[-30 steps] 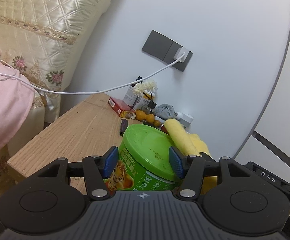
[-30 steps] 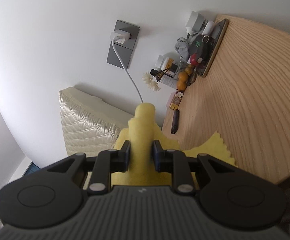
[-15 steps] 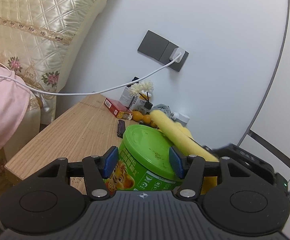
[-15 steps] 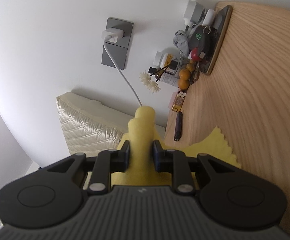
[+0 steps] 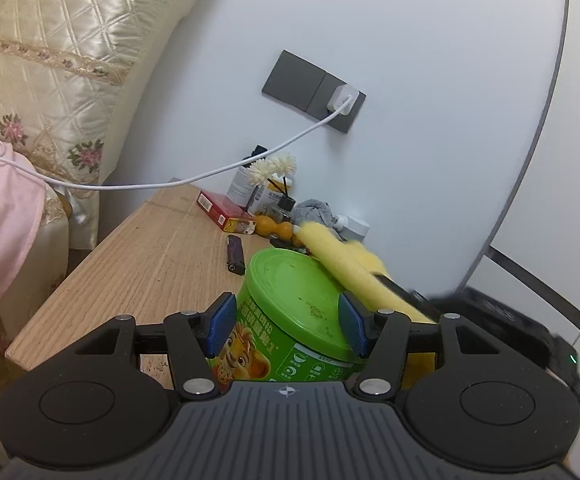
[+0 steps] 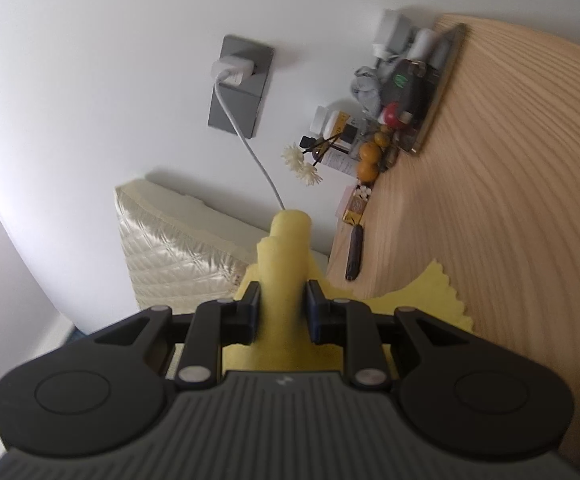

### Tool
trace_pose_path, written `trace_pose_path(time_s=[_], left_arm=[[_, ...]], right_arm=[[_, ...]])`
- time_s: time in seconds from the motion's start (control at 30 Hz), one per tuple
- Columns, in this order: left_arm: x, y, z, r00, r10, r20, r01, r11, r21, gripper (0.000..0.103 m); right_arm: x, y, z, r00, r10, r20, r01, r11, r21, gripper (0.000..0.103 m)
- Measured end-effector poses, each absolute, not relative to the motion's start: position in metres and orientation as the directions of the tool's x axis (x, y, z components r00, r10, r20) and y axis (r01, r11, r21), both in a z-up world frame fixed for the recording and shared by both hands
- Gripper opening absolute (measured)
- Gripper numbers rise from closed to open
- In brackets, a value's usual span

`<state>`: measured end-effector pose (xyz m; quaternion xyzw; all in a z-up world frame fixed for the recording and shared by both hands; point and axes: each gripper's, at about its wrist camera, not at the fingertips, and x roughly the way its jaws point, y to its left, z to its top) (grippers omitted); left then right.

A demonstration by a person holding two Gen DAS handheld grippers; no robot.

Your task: Clean container

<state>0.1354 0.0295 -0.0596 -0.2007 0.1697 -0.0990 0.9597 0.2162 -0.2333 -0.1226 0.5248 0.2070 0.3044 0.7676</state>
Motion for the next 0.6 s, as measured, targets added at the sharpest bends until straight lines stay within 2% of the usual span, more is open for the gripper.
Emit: trace_pose_path(time_s=[0.2,0.27,0.3,0.43,0.6], left_arm=[[0.135,0.03,-0.058,0.925,-0.266,-0.271,0.157,0.918,-0.363,0.064],[0.131,0.024,-0.055,0.934,-0.234,-0.269,0.154,0.945,-0.288,0.081],[0.128,0.021,-0.055,0.937,-0.231,-0.262,0.165,0.954,-0.25,0.084],[0.115,0.01,-0.052,0.939,-0.248,-0.238,0.217,0.965,-0.148,0.093],[0.1,-0.004,-0.055,0.948,-0.237,-0.21,0.235,0.971,-0.035,0.099]], right_arm=[[0.225,-0.227,-0.122,0.731,0.682,0.001,-0.26,0.277,0.925,0.022],[0.223,-0.227,-0.119,0.739,0.674,0.0,-0.271,0.297,0.916,0.02],[0.221,-0.228,-0.117,0.745,0.667,-0.001,-0.276,0.31,0.91,0.019],[0.21,-0.234,-0.106,0.782,0.624,0.002,-0.295,0.367,0.882,0.015],[0.188,-0.244,-0.09,0.825,0.565,0.022,-0.326,0.442,0.836,0.015]])
